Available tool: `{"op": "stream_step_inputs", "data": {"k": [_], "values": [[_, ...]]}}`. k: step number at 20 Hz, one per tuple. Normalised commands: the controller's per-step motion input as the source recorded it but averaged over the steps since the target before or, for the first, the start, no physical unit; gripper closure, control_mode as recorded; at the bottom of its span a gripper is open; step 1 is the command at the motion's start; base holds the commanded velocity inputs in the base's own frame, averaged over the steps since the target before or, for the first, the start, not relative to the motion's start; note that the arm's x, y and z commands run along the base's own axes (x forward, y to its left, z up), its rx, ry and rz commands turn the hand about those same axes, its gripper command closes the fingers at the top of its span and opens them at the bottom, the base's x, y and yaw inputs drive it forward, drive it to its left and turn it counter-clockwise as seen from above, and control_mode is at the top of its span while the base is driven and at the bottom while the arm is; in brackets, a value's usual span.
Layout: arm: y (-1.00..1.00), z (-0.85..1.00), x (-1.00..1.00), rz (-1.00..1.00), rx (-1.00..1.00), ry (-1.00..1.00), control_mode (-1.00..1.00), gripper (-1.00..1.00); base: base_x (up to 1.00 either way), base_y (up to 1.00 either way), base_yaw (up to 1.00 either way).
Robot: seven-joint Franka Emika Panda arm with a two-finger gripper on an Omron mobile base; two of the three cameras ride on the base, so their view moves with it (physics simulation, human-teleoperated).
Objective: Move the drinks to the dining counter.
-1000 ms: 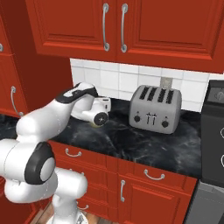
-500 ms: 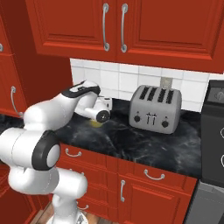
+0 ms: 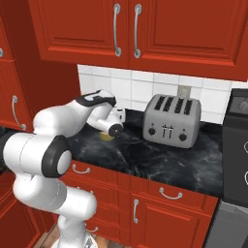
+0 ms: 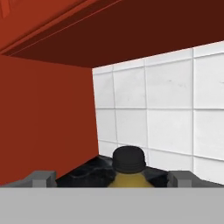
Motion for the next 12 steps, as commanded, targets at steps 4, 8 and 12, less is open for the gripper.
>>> {"op": "stream_step_inputs", "data": {"k": [4, 8, 12], "values": [[-0.01, -0.13, 0.13, 0.0, 0.0, -0.03, -1.0, -1.0, 0.0, 0.0, 0.0], [0.0, -0.19, 0.11, 0.0, 0.0, 0.0, -1.0, -1.0, 0.0, 0.0, 0.0], [-0.05, -0.12, 0.08, 0.0, 0.0, 0.0, -1.0, -1.0, 0.0, 0.0, 0.0]]}}
